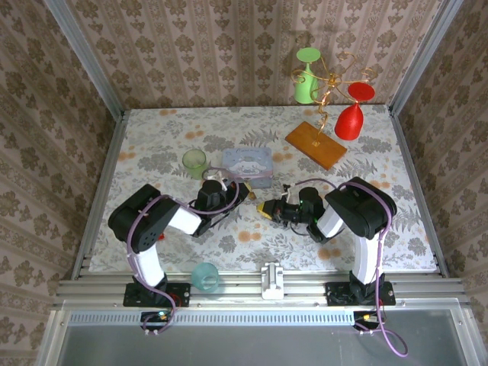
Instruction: Unlock the padlock with the key
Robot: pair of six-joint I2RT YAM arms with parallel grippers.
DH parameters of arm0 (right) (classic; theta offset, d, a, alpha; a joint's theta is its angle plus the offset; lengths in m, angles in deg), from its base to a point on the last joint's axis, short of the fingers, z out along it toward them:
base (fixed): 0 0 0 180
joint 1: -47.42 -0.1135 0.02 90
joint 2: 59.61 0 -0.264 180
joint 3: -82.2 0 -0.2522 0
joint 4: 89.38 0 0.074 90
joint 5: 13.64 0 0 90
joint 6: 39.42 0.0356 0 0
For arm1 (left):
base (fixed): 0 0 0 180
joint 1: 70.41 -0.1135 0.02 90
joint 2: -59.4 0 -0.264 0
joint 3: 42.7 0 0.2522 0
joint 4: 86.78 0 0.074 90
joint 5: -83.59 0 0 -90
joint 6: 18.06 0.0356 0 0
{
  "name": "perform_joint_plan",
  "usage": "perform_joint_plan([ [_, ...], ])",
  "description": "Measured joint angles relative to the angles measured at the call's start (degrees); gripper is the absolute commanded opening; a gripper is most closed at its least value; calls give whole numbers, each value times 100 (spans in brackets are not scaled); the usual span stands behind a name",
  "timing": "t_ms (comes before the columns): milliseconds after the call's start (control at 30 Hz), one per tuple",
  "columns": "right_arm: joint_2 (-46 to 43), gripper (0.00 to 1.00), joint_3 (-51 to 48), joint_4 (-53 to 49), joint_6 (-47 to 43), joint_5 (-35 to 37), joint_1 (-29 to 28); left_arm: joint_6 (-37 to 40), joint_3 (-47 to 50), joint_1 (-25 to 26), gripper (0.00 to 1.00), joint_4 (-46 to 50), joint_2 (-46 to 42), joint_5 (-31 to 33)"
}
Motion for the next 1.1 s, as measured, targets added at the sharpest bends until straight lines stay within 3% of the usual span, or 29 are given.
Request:
perform_joint_plan([
  [1100, 343, 0, 223, 44, 238, -164, 179, -94, 83, 44, 0, -343, 170, 107],
])
